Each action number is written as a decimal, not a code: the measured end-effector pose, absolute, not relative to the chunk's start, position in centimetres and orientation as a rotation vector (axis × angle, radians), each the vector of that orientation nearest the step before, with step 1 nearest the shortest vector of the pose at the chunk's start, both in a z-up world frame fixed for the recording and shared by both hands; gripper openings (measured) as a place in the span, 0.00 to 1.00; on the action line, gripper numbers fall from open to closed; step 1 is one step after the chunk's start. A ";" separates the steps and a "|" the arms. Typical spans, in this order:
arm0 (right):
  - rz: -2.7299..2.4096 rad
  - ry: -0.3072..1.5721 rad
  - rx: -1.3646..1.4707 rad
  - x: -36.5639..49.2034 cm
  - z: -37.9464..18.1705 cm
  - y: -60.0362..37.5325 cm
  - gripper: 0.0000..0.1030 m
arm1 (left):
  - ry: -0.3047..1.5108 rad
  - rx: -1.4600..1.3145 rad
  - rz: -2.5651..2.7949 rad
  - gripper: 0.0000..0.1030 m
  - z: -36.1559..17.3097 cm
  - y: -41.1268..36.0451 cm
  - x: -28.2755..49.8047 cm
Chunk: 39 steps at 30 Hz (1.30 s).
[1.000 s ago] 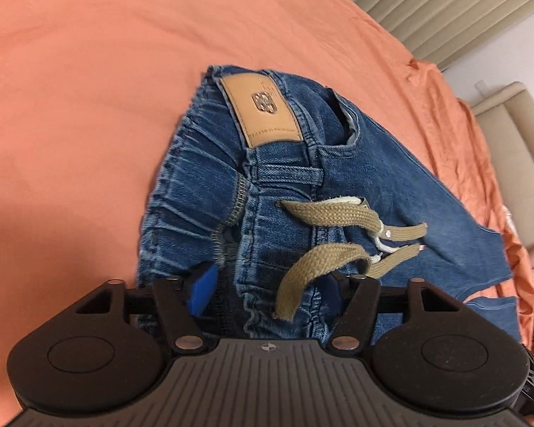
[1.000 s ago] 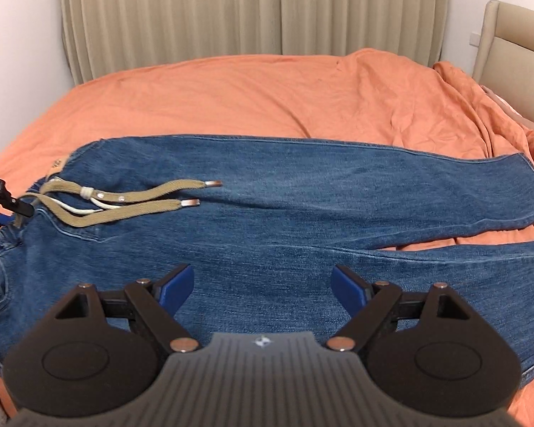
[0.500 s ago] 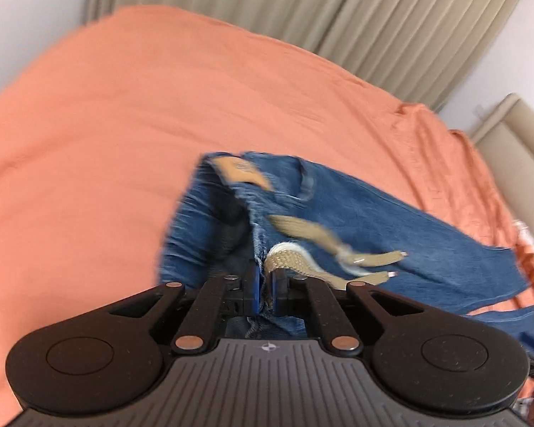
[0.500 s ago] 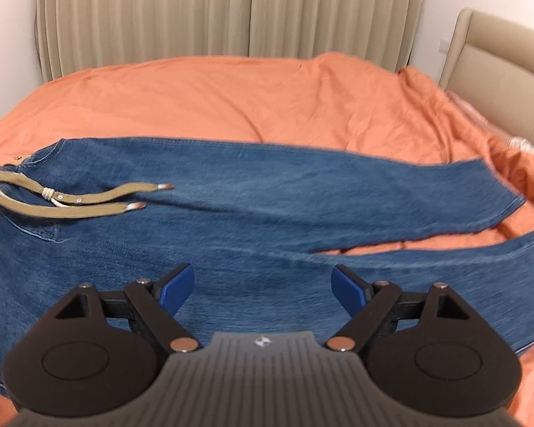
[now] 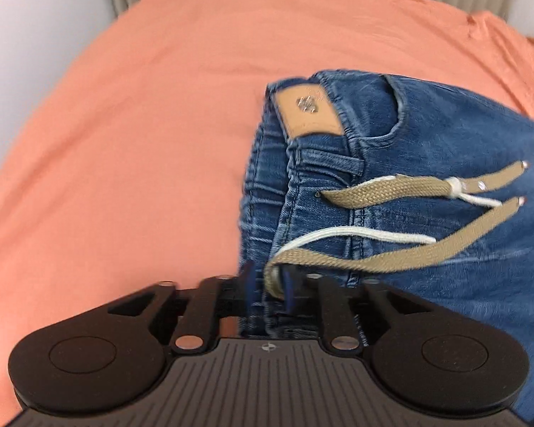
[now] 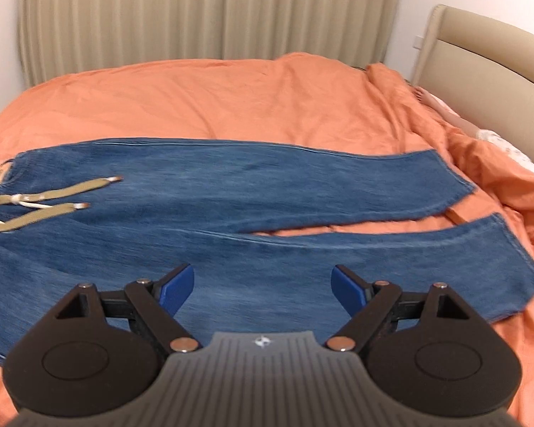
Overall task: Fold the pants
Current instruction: 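Lift the waistband with the left gripper while the right gripper grasps the leg hem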
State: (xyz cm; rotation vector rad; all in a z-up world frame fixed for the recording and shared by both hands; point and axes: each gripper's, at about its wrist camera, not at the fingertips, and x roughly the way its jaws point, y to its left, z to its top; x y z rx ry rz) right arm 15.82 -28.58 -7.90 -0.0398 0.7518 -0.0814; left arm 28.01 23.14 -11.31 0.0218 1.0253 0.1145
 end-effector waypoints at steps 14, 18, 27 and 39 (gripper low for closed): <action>-0.101 0.907 -0.062 16.1 -5.2 -40.7 0.78 | 0.987 0.494 -0.401 0.37 -4.4 12.1 16.4; -0.101 0.964 -0.088 15.6 -3.9 -44.1 0.78 | 1.041 0.700 -0.538 0.50 -6.7 8.7 12.9; -0.007 1.005 -0.236 12.8 -3.8 -49.6 0.75 | 1.046 0.951 -0.568 0.51 -12.9 3.3 10.2; 0.001 0.979 -0.926 10.0 -12.4 -52.9 0.48 | 0.942 1.002 -0.443 0.12 -13.9 2.8 9.7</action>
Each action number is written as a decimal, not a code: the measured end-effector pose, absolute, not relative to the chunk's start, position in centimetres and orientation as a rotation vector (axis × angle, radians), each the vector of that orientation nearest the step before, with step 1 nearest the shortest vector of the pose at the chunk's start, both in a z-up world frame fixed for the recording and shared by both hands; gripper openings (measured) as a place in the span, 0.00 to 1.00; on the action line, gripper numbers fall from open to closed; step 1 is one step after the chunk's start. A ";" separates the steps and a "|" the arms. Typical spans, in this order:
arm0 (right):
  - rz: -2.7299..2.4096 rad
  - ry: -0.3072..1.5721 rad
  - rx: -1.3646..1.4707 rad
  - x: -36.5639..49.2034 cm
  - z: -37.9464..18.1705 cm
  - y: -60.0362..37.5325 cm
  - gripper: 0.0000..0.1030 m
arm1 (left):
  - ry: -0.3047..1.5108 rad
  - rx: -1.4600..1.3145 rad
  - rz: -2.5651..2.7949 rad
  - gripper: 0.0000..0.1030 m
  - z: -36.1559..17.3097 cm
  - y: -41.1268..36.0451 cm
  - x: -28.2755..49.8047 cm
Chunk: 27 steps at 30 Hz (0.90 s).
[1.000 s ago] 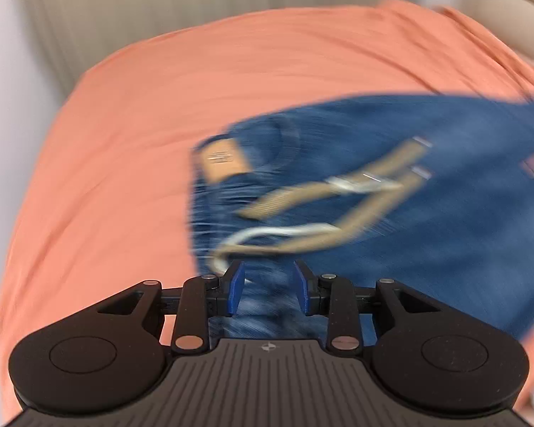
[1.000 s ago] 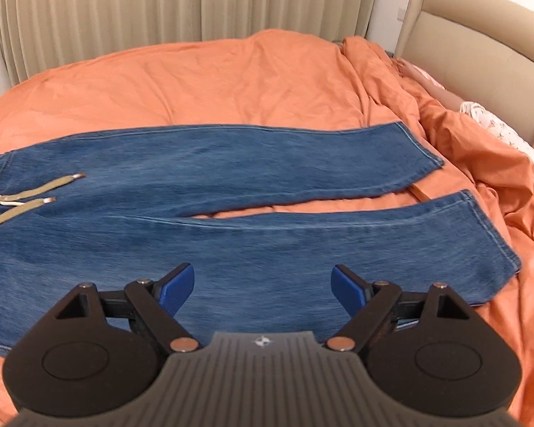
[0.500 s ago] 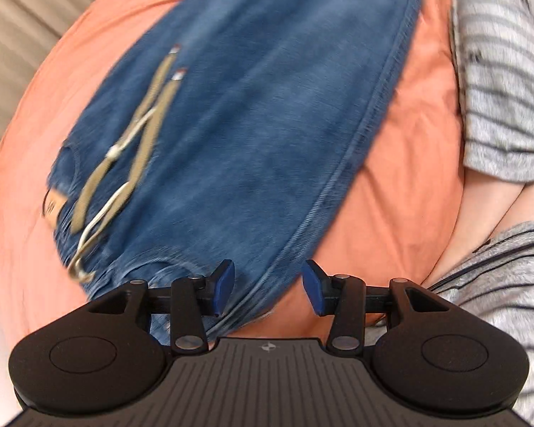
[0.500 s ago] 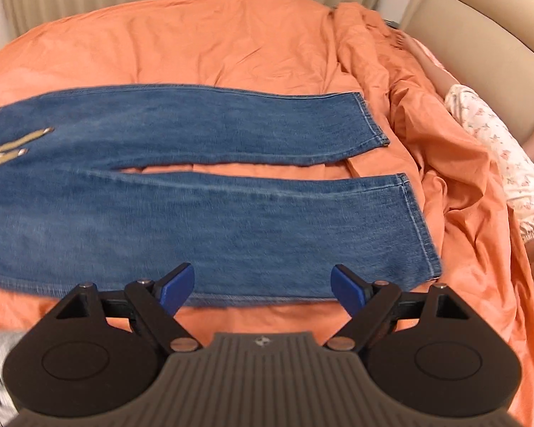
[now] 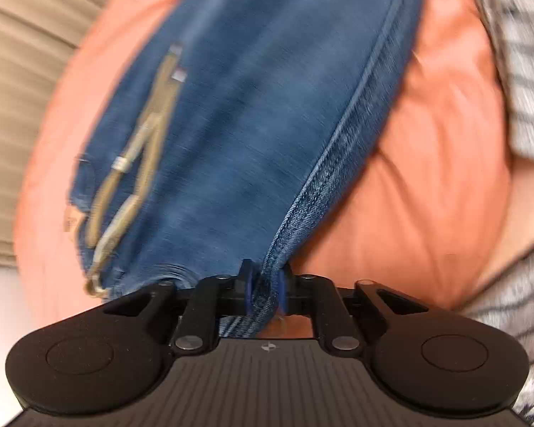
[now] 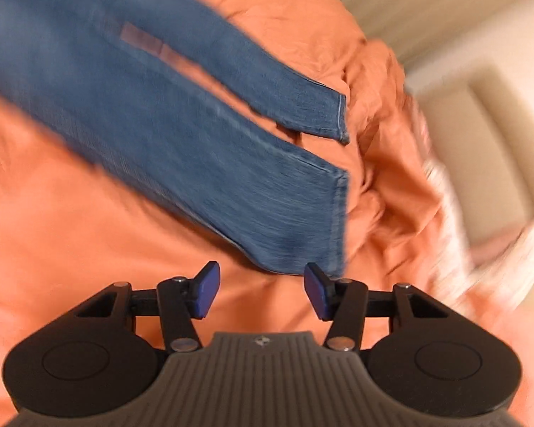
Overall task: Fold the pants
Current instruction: 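Lift the waistband with the left gripper while the right gripper grasps the leg hem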
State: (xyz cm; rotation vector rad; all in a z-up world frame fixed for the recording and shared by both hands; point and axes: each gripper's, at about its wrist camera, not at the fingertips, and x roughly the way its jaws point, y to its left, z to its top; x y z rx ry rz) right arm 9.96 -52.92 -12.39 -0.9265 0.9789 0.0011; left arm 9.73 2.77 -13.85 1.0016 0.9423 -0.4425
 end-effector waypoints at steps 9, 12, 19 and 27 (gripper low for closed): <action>0.033 0.849 -1.336 10.7 -18.7 -54.8 0.35 | 0.822 0.782 -0.323 0.11 -9.8 3.2 10.9; 0.038 0.820 -1.387 11.1 -19.7 -55.3 0.18 | 0.838 0.747 -0.309 0.11 -9.7 3.2 11.5; -0.041 0.722 -1.321 12.0 -18.0 -55.6 0.00 | 0.795 0.682 -0.269 0.10 -8.2 3.9 11.3; -0.200 0.628 -1.129 18.6 -9.4 -54.9 0.00 | 0.686 0.582 -0.183 0.08 -1.9 4.6 15.7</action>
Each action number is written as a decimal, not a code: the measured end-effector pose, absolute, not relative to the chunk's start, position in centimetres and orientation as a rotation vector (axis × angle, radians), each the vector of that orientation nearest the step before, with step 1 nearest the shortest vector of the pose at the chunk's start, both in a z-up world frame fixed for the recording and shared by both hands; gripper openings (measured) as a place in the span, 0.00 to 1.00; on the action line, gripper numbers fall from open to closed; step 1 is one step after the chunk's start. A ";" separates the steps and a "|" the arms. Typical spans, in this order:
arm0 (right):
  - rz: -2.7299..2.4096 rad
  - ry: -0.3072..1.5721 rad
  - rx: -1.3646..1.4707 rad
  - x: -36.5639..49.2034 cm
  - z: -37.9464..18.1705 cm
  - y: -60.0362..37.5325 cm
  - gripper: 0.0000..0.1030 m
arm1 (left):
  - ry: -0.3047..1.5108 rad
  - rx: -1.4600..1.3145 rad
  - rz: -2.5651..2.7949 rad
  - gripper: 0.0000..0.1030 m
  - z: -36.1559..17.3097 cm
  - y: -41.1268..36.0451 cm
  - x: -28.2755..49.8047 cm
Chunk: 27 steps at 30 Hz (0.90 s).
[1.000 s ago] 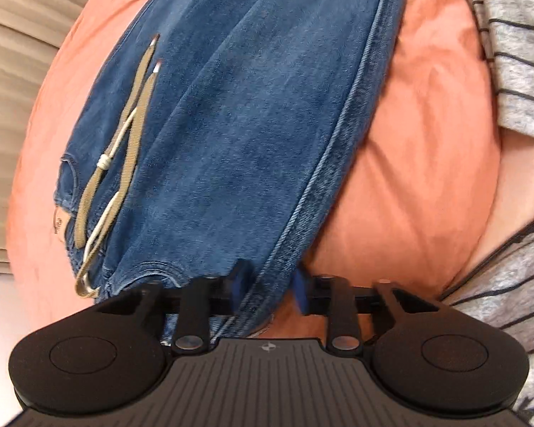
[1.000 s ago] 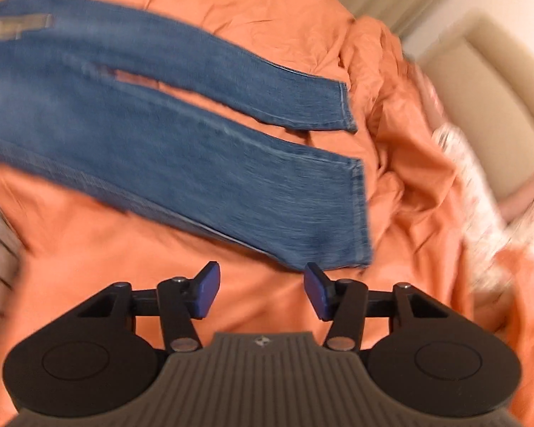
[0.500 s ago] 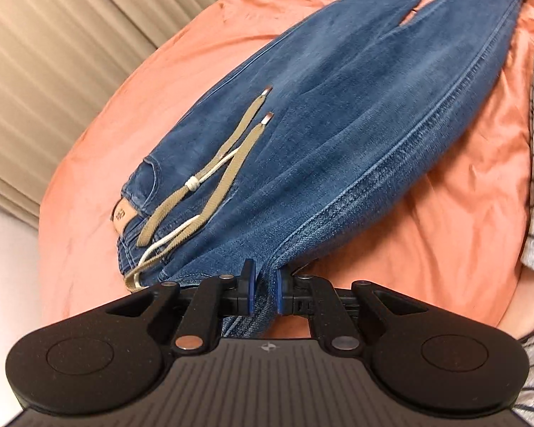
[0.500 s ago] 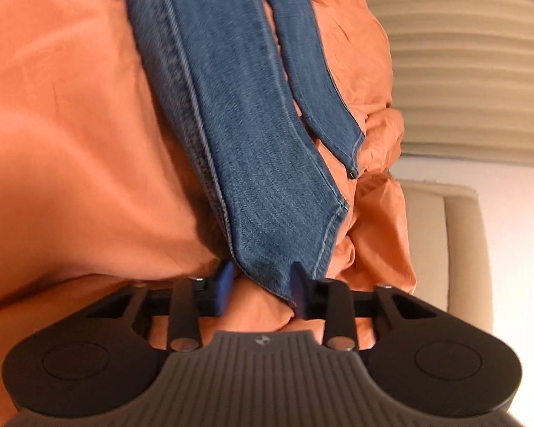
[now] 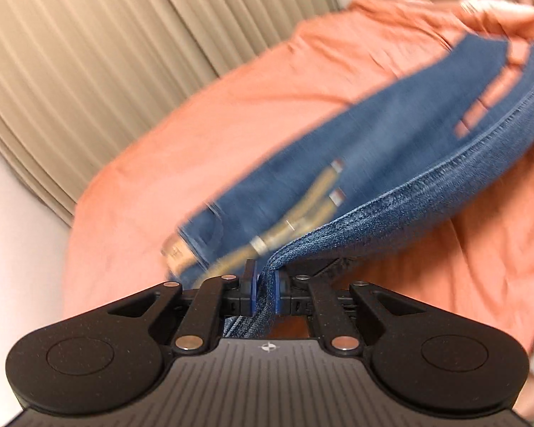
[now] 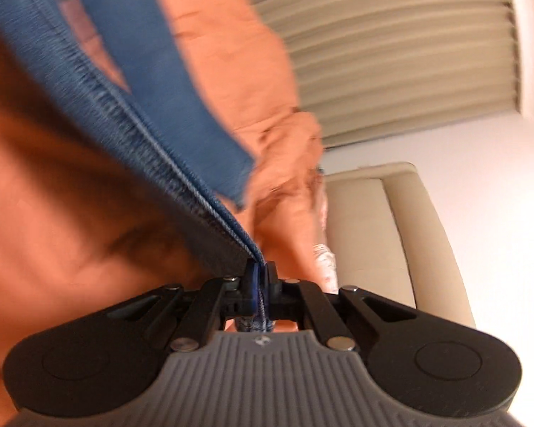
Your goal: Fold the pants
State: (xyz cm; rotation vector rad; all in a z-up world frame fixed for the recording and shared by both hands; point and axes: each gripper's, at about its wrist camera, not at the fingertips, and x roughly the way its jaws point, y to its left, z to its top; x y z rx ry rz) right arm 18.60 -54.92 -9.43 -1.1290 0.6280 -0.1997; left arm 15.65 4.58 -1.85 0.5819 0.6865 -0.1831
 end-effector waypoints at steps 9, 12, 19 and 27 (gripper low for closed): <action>-0.283 0.671 -1.067 33.1 -6.8 -54.1 0.00 | 0.704 0.548 -0.117 0.04 0.7 4.2 29.8; -0.285 0.714 -1.075 38.3 -8.5 -53.8 0.00 | 0.740 0.565 -0.115 0.04 -1.5 3.8 34.6; -0.232 0.794 -1.159 47.6 -16.1 -52.9 0.00 | 0.857 0.547 -0.126 0.04 -8.3 4.0 42.9; -0.196 0.879 -1.229 53.4 -23.6 -53.4 0.00 | 0.921 0.593 -0.141 0.04 -14.5 3.3 46.3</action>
